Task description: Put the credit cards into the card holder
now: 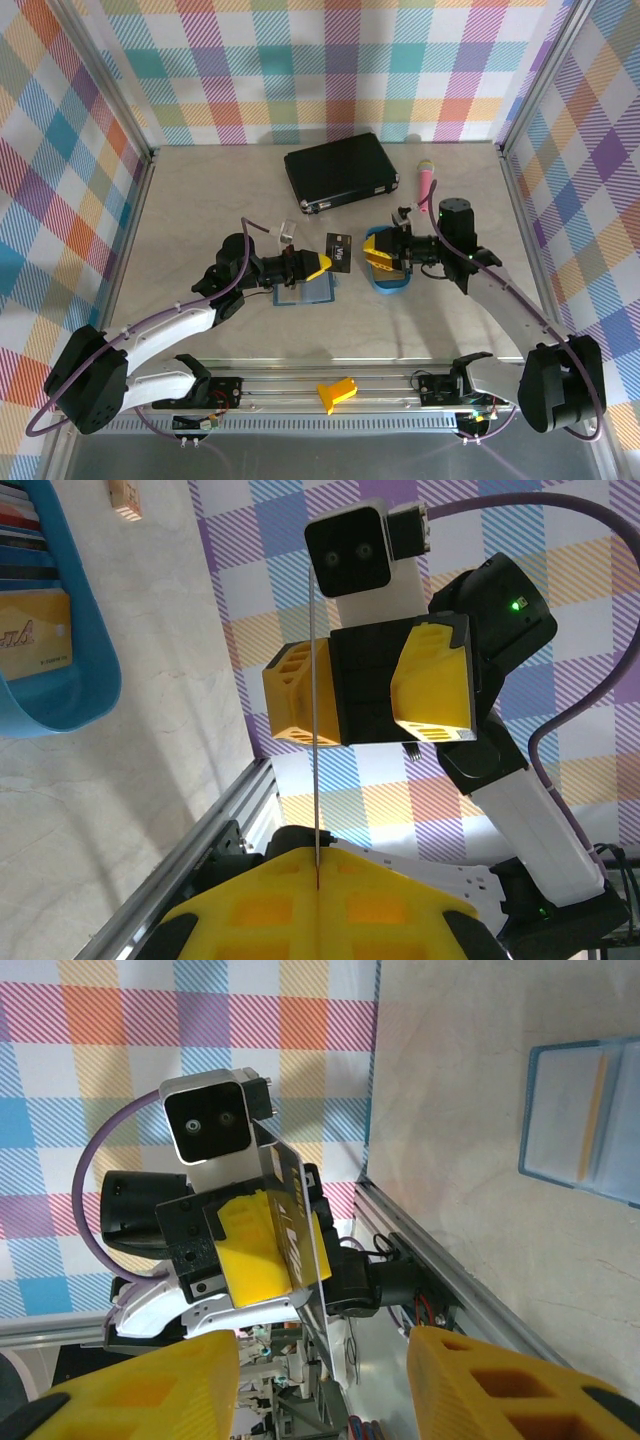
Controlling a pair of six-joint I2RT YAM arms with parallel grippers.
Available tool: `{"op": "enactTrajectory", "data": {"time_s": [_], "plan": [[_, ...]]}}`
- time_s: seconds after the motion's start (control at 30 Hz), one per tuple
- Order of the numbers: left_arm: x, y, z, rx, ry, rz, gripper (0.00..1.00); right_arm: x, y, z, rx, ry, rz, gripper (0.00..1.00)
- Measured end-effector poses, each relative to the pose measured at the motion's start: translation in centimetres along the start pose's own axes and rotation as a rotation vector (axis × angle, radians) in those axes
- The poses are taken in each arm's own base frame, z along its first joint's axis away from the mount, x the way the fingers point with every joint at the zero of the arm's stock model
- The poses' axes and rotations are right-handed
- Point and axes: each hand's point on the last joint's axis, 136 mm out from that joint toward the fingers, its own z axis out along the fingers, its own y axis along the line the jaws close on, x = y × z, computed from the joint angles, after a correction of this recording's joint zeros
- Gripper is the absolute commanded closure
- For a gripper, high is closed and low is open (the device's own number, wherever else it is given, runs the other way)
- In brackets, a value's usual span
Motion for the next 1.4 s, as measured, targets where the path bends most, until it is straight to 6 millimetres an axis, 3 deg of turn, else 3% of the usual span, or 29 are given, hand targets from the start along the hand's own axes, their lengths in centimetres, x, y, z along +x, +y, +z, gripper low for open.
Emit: {"op": "enactTrajectory", "data": {"time_s": [0.27,0.5,0.83,0.93,1.07,1.27,1.4], "plan": [[0.0,-0.4,-0.1,0.007,-0.005,-0.013,1.00,0.3,-0.3,2.0,-0.015,0.057,0.017,0.60],[-0.1,-0.6,-0.1,0.011,-0.013,-0.049,1.00,1.5,0.2,3.5,-0.030,0.109,-0.013,0.59],[-0.6,-1.1,-0.2,0.020,-0.057,-0.058,1.00,1.3,1.5,4.8,-0.073,0.114,-0.043,0.71],[-0.9,-1.2,-0.2,0.023,-0.069,-0.063,1.00,1.2,1.8,5.0,-0.085,0.109,-0.050,0.77],[-0.9,-1.2,-0.2,0.022,-0.076,-0.068,1.00,0.9,2.3,5.2,-0.097,0.099,-0.062,1.00],[-1.2,-1.3,-0.3,0.023,-0.102,-0.070,0.55,0.6,2.3,5.3,-0.098,0.086,-0.062,1.00],[-1.3,-1.7,-0.8,0.038,-0.115,-0.055,0.45,0.5,1.6,5.4,-0.075,0.075,-0.051,1.00]]}}
